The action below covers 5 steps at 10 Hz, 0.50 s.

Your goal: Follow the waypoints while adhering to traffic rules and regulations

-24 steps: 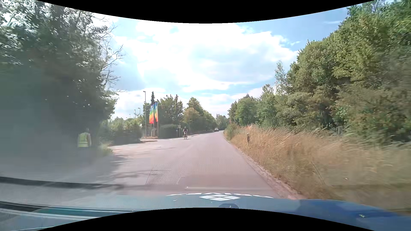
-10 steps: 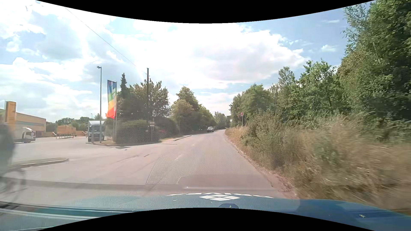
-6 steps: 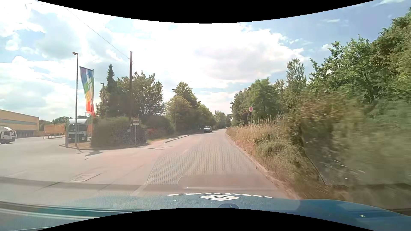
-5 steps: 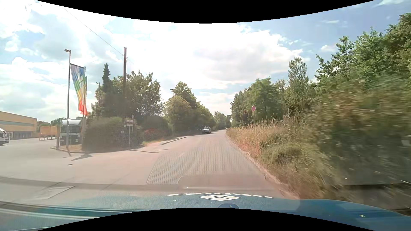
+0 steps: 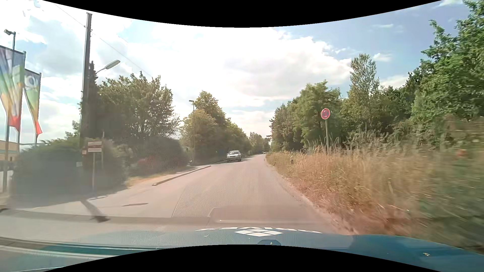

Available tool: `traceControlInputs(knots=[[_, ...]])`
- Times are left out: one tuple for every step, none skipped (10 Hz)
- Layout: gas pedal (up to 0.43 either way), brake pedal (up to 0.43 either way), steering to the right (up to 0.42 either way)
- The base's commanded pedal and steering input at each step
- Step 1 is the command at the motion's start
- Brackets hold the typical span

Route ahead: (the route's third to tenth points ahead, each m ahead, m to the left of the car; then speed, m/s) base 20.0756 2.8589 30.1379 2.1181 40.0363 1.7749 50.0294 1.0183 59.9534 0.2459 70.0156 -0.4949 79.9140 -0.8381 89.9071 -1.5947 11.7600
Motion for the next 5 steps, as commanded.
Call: traceControlInputs(knots=[[0.157,0.000,0.006],[0.157,0.000,0.006],[0.157,0.000,0.006],[0.157,0.000,0.005],[0.157,0.000,0.002]])
